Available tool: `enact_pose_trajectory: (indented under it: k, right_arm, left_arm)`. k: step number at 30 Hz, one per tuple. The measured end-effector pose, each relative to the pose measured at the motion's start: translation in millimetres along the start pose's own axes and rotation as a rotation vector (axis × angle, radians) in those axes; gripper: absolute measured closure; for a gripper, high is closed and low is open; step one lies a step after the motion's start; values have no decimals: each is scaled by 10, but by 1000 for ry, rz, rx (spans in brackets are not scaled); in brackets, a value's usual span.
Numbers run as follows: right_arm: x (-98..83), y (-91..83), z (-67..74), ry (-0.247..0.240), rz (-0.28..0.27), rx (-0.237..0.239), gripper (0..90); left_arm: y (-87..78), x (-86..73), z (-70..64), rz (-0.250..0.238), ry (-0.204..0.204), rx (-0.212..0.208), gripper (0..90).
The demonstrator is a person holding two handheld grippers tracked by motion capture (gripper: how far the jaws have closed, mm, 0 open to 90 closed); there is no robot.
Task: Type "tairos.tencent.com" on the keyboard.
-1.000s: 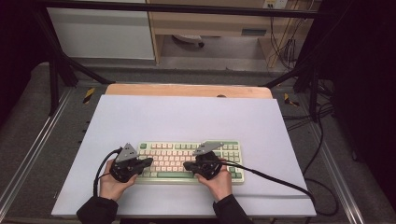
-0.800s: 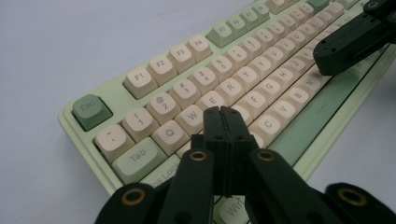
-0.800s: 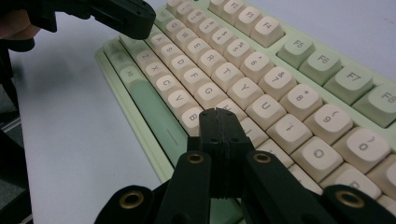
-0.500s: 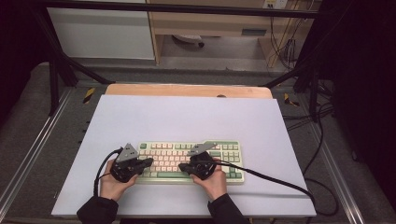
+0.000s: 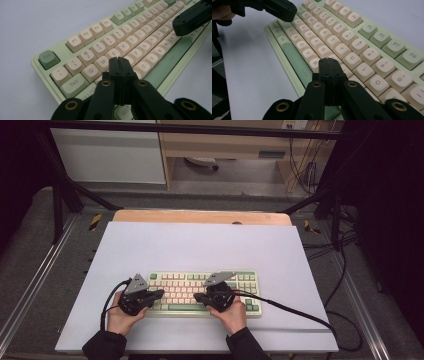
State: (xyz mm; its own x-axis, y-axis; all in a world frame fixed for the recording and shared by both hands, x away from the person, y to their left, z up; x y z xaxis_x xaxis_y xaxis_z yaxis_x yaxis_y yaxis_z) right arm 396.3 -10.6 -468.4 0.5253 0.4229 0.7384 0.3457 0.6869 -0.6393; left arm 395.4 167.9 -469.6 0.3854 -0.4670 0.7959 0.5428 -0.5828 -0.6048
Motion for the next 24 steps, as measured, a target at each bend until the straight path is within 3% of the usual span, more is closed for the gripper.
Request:
enact_pose_trajectory:
  k: [24]
  right_arm:
    - [-181, -400, -301, 41, -27, -58, 900]
  left_arm:
    - [-2, 37, -42, 1, 8, -2, 898]
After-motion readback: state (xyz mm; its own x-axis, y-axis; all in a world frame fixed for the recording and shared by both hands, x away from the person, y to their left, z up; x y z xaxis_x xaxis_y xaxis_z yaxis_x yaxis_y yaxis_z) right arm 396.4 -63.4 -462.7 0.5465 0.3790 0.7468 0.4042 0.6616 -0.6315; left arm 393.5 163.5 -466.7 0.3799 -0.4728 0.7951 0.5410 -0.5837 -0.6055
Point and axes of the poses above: each handheld gripper's, and its own axes: y roughly forward along the jaws, x roughly out of its top, z roughly to its left, the point moved 8 cm from there along y, roughly forward along the jaws, and after that the axes turned 5 degrees about y, right-handed, at the moved point
